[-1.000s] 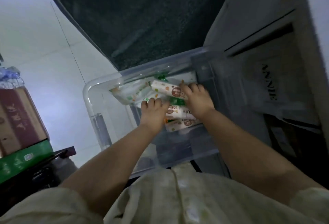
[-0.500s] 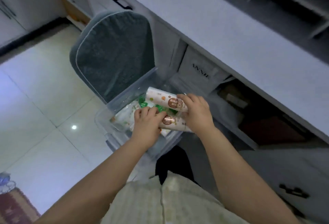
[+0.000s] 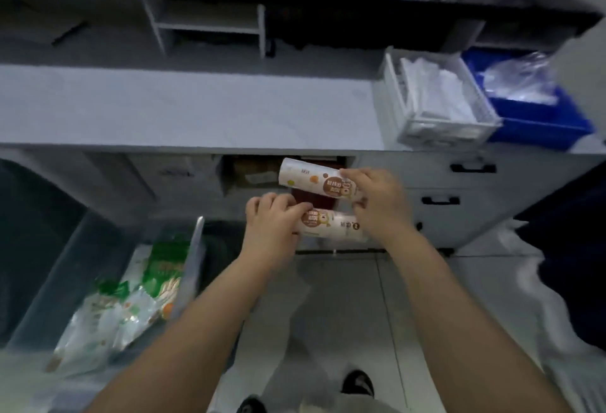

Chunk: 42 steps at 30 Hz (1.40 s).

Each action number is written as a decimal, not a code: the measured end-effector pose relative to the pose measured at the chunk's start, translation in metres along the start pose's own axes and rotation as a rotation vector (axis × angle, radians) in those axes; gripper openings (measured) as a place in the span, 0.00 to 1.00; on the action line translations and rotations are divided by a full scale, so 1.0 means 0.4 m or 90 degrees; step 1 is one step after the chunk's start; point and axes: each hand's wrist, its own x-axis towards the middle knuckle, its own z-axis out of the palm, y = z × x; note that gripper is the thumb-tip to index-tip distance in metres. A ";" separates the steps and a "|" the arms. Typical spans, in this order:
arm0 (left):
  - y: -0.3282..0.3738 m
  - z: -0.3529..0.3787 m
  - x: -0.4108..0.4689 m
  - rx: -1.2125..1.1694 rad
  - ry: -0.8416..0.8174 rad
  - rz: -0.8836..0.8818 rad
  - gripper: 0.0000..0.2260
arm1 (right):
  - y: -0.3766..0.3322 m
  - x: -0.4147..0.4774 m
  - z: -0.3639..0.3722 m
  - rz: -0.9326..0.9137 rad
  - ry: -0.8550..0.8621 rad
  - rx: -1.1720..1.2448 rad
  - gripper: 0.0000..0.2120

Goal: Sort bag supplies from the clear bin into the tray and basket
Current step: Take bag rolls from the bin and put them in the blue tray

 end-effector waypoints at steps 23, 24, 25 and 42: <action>0.805 0.216 0.765 -0.078 0.065 0.163 0.25 | 1.136 0.161 -0.550 0.143 0.095 -0.111 0.29; 0.799 0.216 0.817 -0.089 0.080 0.158 0.25 | 1.174 0.190 -0.551 0.156 0.087 -0.114 0.29; 0.793 0.217 0.871 -0.101 0.097 0.153 0.24 | 1.209 0.218 -0.549 0.169 0.079 -0.118 0.30; 0.922 0.467 1.496 -0.124 0.058 0.164 0.25 | 1.564 0.509 -0.391 0.051 -0.131 -0.081 0.27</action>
